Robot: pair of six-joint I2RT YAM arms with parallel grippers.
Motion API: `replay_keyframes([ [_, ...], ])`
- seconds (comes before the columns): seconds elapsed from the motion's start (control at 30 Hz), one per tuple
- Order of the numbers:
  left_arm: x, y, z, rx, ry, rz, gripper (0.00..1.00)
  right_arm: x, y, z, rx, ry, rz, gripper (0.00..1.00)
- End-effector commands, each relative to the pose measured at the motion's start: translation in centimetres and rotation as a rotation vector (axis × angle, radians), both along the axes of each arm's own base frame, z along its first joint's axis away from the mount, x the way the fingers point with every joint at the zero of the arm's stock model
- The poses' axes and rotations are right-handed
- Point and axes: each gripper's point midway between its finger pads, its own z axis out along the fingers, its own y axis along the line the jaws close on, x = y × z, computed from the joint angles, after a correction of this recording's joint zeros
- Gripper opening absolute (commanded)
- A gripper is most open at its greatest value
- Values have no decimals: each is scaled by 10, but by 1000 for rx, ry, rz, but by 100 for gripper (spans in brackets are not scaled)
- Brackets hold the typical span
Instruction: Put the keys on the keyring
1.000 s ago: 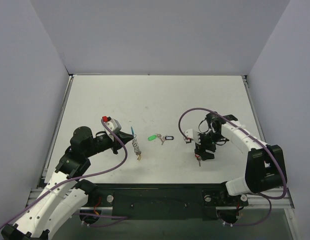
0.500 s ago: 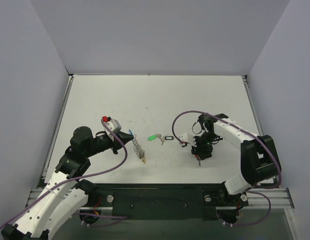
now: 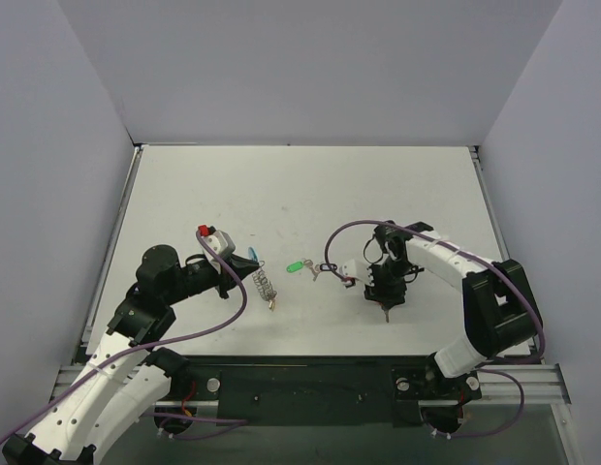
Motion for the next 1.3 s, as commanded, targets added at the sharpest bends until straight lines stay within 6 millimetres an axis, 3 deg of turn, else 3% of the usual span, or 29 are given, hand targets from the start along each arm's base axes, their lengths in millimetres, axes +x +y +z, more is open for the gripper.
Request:
replay_keyframes([
  [0.0,3,0,22,-30,-85,-1,0,-1,-1,0,-46,16,-11,38],
  [1.27,2,0,21,-28,-80,-1,0,-8,2,-7,-66,60,-14,17],
])
